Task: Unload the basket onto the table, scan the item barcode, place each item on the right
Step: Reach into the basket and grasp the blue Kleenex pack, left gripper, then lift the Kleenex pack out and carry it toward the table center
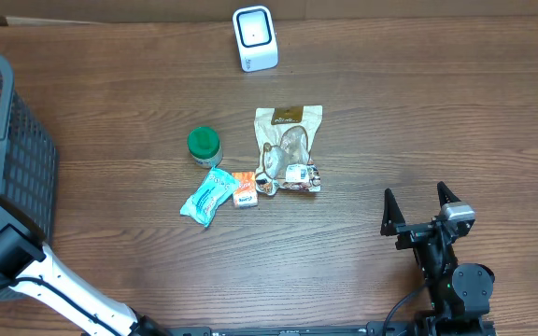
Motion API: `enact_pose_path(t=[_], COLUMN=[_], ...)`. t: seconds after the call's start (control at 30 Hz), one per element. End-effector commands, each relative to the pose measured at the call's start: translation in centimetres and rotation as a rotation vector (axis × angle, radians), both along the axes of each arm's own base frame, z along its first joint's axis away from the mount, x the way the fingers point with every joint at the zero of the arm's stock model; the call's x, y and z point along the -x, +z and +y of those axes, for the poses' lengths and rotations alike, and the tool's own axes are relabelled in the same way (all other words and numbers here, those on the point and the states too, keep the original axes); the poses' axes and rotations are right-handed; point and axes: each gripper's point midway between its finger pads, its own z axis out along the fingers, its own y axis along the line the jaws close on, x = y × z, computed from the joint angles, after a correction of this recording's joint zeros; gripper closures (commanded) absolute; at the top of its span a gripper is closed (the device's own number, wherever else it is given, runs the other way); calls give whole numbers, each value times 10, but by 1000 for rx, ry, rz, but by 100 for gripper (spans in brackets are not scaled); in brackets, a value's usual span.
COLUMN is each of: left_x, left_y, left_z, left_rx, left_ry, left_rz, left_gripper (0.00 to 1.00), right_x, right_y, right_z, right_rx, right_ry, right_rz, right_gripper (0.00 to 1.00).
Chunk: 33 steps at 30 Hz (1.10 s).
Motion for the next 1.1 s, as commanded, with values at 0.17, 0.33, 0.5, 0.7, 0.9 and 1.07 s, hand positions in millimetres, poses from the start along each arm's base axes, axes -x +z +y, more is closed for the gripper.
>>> enact_pose_path(t=[0.17, 0.33, 0.5, 0.7, 0.9, 1.07], left_x=[20, 22, 24, 27, 20, 26], left_y=[1, 43, 98, 182, 273, 325], left_z=[-27, -28, -31, -43, -128, -181], left_rx=[121, 130, 118, 54, 167, 91], left_ry=[-4, -1, 16, 24, -94, -226], left_rz=[113, 122, 102, -17, -288, -359], left_gripper=[96, 96, 96, 96, 96, 96], right_x=[0, 0, 0, 0, 0, 0], right_y=[-2, -2, -2, -2, -2, -2], right_z=[0, 0, 0, 0, 0, 0], right_rx=[-4, -4, -4, -4, -4, -4], right_ry=[-1, -1, -1, -1, -1, -1], right_rz=[-1, -1, -1, -1, -1, -1], right_gripper=[0, 0, 0, 0, 0, 0])
